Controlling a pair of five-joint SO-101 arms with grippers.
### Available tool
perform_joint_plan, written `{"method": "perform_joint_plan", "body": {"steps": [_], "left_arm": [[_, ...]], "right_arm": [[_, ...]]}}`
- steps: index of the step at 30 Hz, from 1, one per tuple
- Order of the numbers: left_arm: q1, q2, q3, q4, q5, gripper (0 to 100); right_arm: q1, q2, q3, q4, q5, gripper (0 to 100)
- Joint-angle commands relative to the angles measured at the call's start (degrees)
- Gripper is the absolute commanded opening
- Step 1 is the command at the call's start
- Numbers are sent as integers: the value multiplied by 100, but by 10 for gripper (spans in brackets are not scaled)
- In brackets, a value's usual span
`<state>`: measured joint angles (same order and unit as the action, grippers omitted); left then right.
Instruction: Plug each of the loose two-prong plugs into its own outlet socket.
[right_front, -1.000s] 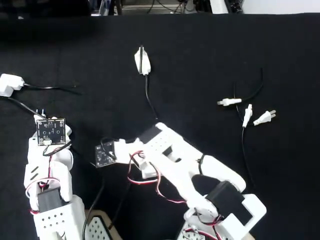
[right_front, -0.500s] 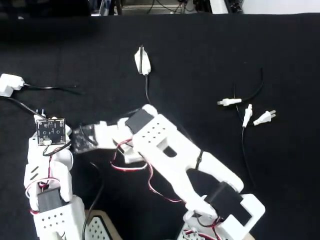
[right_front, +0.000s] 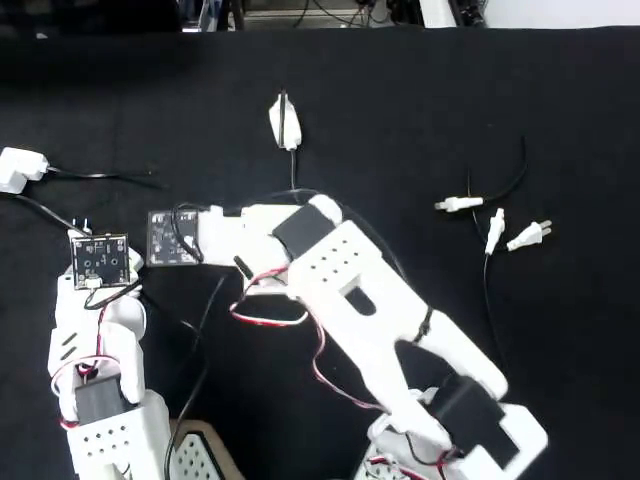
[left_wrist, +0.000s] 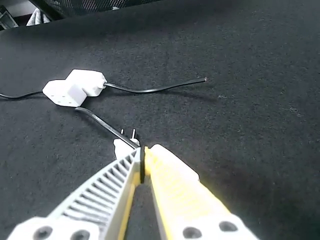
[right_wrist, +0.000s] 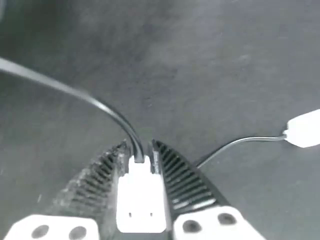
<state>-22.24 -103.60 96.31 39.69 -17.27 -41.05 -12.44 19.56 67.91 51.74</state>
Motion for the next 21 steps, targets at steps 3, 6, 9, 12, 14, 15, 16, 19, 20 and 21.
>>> {"method": "perform_joint_plan", "body": {"steps": [3, 6, 9, 12, 14, 15, 16, 19, 20, 21], "left_arm": [[-40, -88, 110, -35, -9, 30], [-48, -88, 110, -70, -9, 30], [-84, -88, 110, -237, 0, 30], [-75, -88, 110, -237, 0, 30], [22, -88, 110, -229, 0, 30], [136, -88, 110, -229, 26, 30], [277, -88, 110, -211, 114, 30], [963, -88, 110, -62, 396, 30], [1262, -88, 110, -62, 413, 30], [1578, -88, 110, -62, 422, 30]], "right_arm": [[273, -514, 4, -651, -308, 11], [624, -532, -40, -659, -316, 11], [1240, -541, -189, -730, -308, 11], [1890, -541, -602, -747, -316, 11], [2154, -541, -954, -747, -316, 11], [2233, -541, -1103, -738, -316, 11], [2251, -541, -1235, -738, -316, 11], [2110, -523, -1464, -747, -448, 11], [2013, -497, -1543, -756, -563, 11], [1925, -488, -1578, -800, -686, 11]]}}
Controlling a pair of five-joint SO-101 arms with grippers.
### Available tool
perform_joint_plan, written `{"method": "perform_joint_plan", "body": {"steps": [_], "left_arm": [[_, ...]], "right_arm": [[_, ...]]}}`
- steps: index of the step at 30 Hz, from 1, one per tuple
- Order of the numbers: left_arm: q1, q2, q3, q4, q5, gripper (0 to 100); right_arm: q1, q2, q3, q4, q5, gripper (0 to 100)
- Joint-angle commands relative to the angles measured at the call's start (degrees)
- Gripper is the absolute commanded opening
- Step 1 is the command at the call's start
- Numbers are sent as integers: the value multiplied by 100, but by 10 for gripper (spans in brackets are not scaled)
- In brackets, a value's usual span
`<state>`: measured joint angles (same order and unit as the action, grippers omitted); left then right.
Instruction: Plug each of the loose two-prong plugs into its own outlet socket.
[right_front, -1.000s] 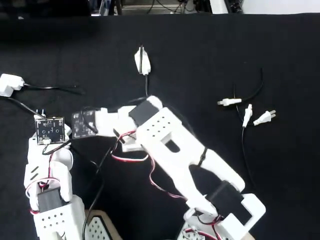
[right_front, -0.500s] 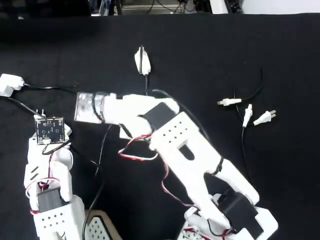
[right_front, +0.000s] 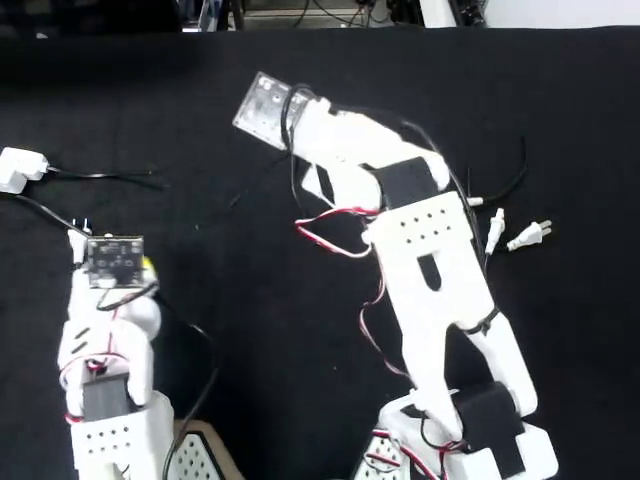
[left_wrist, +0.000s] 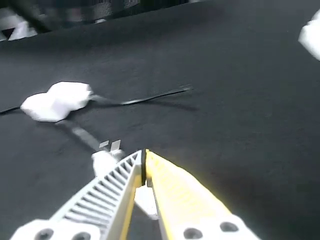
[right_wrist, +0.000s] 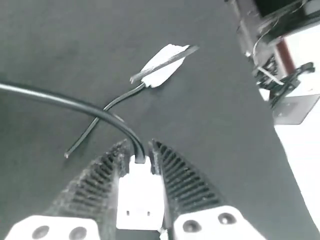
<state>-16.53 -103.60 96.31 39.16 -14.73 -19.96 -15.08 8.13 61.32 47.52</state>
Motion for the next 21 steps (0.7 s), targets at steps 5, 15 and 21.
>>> {"method": "perform_joint_plan", "body": {"steps": [5, 15, 21], "left_arm": [[2879, -88, 110, -202, 132, 32], [5103, -88, 110, -2110, 132, 33], [5341, -79, 110, -1793, 132, 33]], "right_arm": [[-431, -224, -488, -738, -668, 11], [-404, -277, -479, -897, -1565, 11], [-607, -233, -312, -1266, -2338, 11]]}}
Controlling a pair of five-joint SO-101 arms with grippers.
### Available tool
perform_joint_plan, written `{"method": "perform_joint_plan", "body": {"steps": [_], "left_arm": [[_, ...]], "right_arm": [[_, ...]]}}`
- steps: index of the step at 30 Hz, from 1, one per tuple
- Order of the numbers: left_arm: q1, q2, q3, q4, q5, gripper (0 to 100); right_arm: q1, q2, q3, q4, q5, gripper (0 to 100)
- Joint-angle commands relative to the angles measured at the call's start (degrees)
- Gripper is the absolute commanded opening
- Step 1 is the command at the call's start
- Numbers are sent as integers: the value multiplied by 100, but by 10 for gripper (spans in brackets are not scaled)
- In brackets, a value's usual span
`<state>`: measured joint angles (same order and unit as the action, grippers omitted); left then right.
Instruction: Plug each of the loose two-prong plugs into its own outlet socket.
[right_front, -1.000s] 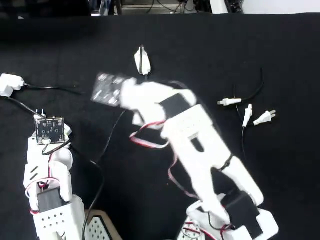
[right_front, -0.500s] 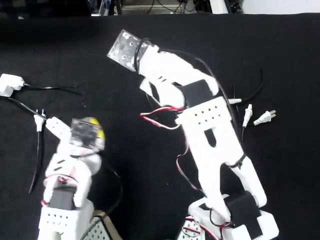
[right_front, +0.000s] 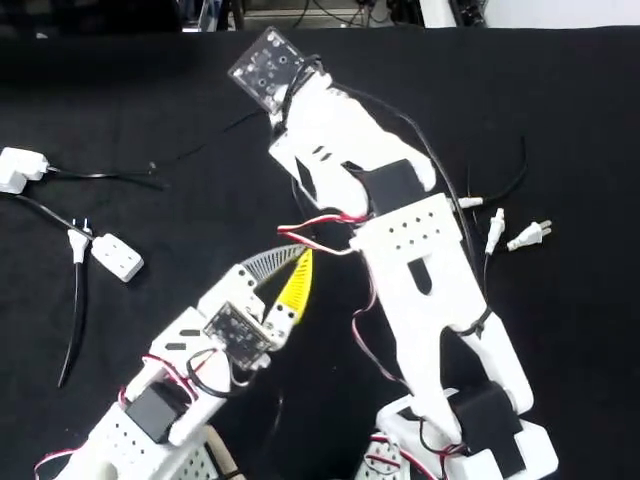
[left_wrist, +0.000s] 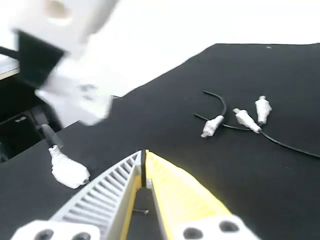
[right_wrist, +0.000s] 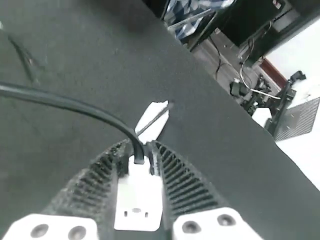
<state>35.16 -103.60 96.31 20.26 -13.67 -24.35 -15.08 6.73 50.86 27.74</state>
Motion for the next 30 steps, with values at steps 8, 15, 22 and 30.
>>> {"method": "perform_joint_plan", "body": {"steps": [8, 15, 22, 30], "left_arm": [[119, -79, 110, 114, 26, 30], [119, -79, 110, 114, 26, 30], [-382, -88, 110, -44, -730, 30], [-479, -88, 110, -35, -932, 30]], "right_arm": [[-791, -286, 13, 457, -1442, 11], [-976, -752, 119, 1020, -2040, 11], [-1310, -1534, 198, 1793, -2066, 11], [-1292, -1815, 163, 2391, -2022, 11]]}}
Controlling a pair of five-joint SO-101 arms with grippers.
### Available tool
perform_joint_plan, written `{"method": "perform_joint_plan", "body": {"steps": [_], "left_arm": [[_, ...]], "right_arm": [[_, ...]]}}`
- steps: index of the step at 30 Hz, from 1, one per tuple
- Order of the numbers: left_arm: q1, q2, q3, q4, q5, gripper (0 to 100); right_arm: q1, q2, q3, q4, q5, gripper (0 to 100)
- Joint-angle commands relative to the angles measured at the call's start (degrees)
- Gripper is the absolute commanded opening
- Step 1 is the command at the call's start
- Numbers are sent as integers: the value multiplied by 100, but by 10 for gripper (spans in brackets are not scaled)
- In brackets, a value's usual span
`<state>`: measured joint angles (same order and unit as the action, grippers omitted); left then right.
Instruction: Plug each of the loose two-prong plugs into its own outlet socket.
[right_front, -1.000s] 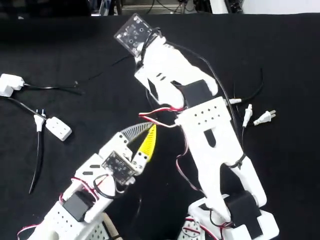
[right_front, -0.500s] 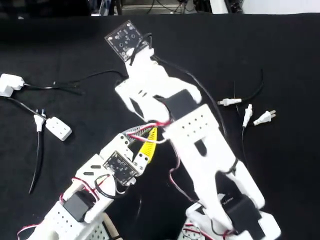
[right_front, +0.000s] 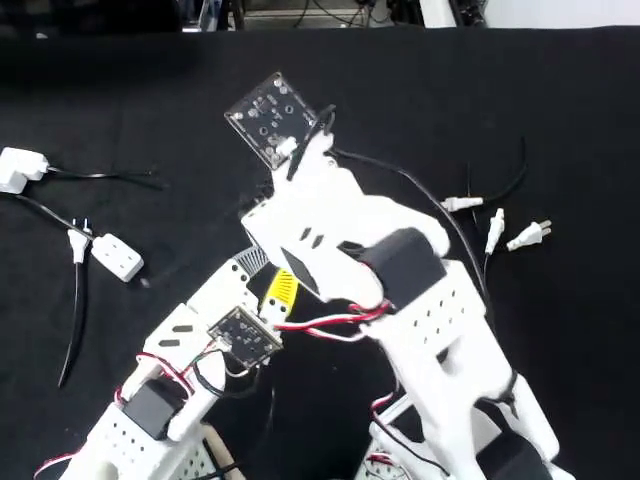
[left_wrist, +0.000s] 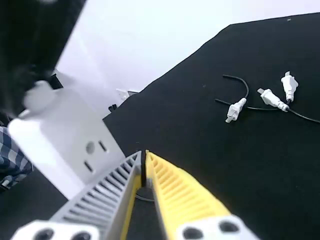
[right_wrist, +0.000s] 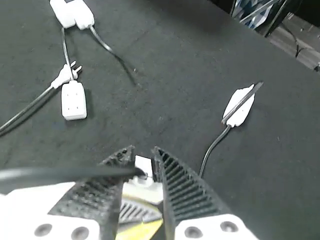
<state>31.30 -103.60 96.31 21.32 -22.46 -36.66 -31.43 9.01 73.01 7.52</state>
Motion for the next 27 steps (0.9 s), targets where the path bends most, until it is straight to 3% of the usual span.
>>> {"method": "perform_joint_plan", "body": {"steps": [1, 7, 13, 19, 27], "left_arm": [[-163, -88, 110, -158, -53, 30], [-734, -88, 110, -492, -26, 30], [-813, -88, 110, -404, -26, 30], [-901, -88, 110, 352, -53, 30], [-2589, -88, 110, 1099, -18, 30]], "right_arm": [[0, -180, -66, 264, 0, 11], [325, -171, -22, 642, 0, 11], [369, -180, -22, 791, 202, 11], [774, -171, 84, 580, 290, 11], [1407, -136, 1077, 9, 281, 16]]}}
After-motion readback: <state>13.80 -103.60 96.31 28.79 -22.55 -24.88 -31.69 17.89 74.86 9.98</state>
